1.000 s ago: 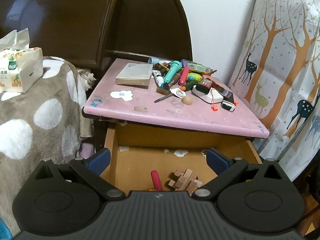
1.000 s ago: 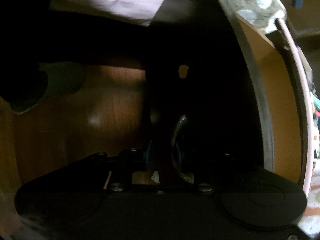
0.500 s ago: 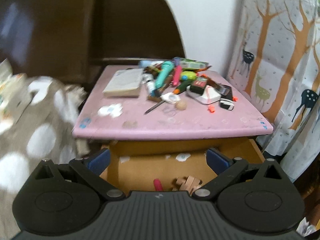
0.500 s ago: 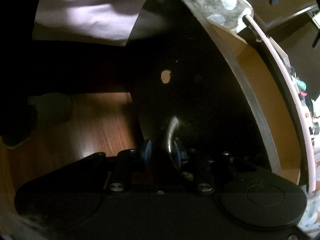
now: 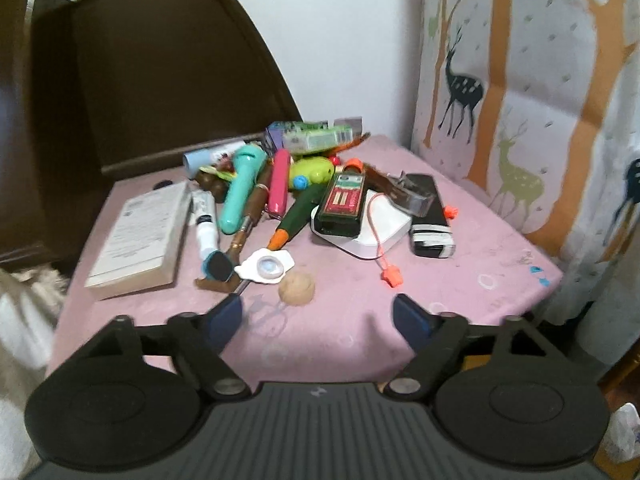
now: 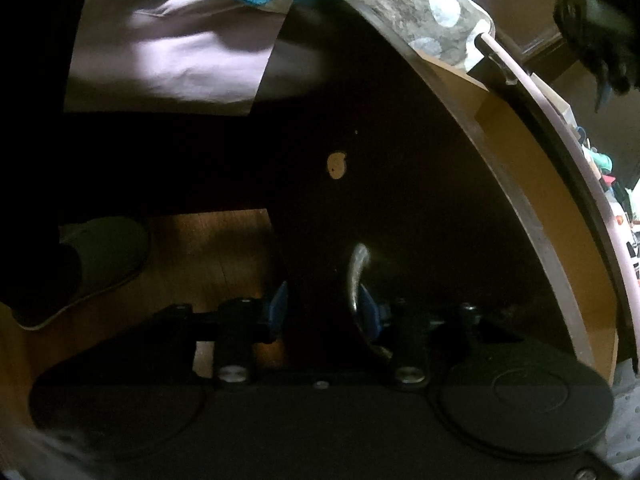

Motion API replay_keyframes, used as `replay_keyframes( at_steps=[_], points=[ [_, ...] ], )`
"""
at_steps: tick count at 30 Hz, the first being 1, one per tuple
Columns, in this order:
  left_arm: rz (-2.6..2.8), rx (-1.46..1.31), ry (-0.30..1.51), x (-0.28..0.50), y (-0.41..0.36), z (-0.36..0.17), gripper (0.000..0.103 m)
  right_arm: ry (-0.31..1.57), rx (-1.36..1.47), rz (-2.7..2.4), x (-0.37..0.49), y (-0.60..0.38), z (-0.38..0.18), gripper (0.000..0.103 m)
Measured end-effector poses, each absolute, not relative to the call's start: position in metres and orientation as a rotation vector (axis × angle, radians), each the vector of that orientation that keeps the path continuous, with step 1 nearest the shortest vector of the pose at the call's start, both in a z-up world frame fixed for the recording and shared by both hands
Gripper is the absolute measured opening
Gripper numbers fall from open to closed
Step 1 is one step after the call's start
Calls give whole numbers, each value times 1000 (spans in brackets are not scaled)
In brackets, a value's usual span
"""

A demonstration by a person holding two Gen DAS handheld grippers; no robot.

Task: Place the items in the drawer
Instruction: 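Grasp the tan wooden ball with the left gripper while the right gripper holds the drawer open, then lower the wooden ball into the drawer and open the left gripper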

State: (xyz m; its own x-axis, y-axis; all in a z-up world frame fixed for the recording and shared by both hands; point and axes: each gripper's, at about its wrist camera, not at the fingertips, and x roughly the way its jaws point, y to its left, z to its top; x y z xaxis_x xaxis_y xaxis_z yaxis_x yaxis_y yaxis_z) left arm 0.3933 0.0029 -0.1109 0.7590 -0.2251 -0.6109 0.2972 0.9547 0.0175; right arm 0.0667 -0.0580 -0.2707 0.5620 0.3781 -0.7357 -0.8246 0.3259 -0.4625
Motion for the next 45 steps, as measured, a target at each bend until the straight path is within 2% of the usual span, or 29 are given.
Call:
replay_keyframes(
  at_steps=[3,5,7,10,13,26,31,38,45],
  points=[
    [-270,109,668,410,-2,-119,68,558,-928,844,66,-58,-272,41],
    [-250,105,685,418,-3,-124,54,548,-934,842,65,-57,-274,42],
    [-239,109,695,424,-5,-129,45,548,-926,847,65,-58,-274,43],
    [-213,106,705,430,-6,-135,37,546,-919,853,66,-60,-274,43],
    [-202,103,700,433,-5,-136,25,547,-913,856,66,-60,-273,43],
    [-391,83,701,369,-11,-107,25,555,-912,864,67,-59,-272,44],
    [-513,191,816,336,-40,-142,25,557,-913,868,67,-59,-273,46],
    [-489,228,1021,333,-49,-213,25,562,-883,871,68,-62,-272,46],
    [-456,252,1087,333,-47,-239,26,564,-881,882,69,-63,-271,46]
  ],
)
